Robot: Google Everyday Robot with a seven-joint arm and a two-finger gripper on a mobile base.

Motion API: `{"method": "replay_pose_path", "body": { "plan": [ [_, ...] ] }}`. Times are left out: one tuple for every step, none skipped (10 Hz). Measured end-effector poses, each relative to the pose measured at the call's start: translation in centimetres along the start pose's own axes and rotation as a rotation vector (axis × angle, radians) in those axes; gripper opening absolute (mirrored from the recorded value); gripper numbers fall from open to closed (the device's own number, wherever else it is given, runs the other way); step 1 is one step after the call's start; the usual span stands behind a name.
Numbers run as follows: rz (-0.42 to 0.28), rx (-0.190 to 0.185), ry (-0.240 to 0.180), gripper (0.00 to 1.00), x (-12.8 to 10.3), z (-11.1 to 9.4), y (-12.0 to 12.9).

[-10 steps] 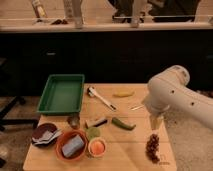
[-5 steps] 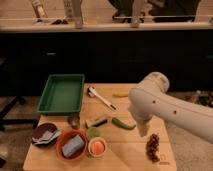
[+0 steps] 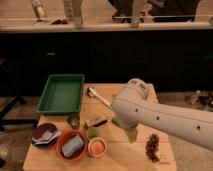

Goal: Place sponge in table surface

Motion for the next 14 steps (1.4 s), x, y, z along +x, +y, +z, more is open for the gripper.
{"method": "replay_pose_path", "body": {
  "plan": [
    [0.000,-0.001,0.000,0.80,0.0,0.0,0.0],
    [-0.004,0.000,0.000,0.80,-0.1,0.0,-0.1],
    [-0.003,0.000,0.000,0.80,-0.1,0.0,-0.1],
    [-0.003,0.000,0.000,0.80,-0.1,0.0,-0.1],
    [-0.006,-0.002,0.000,0.80,-0.1,0.1,0.0],
    [-0.019,-0.007,0.000,0.80,-0.6,0.3,0.3],
    [-0.043,-0.007,0.002,0.80,-1.9,0.6,0.1],
    [-0.064,-0.006,0.014,0.80,-3.3,0.7,-0.2],
    [-0.096,-0.007,0.033,0.80,-5.5,0.9,-0.8],
    [-0.123,-0.009,0.051,0.80,-7.5,1.0,-1.3],
    [-0.157,-0.012,0.073,0.80,-9.8,1.2,-1.9],
    [-0.180,-0.013,0.088,0.80,-11.5,1.4,-2.4],
    [-0.202,-0.015,0.099,0.80,-13.3,1.6,-2.8],
    [-0.215,-0.018,0.110,0.80,-14.8,1.9,-3.1]
  ]
}}
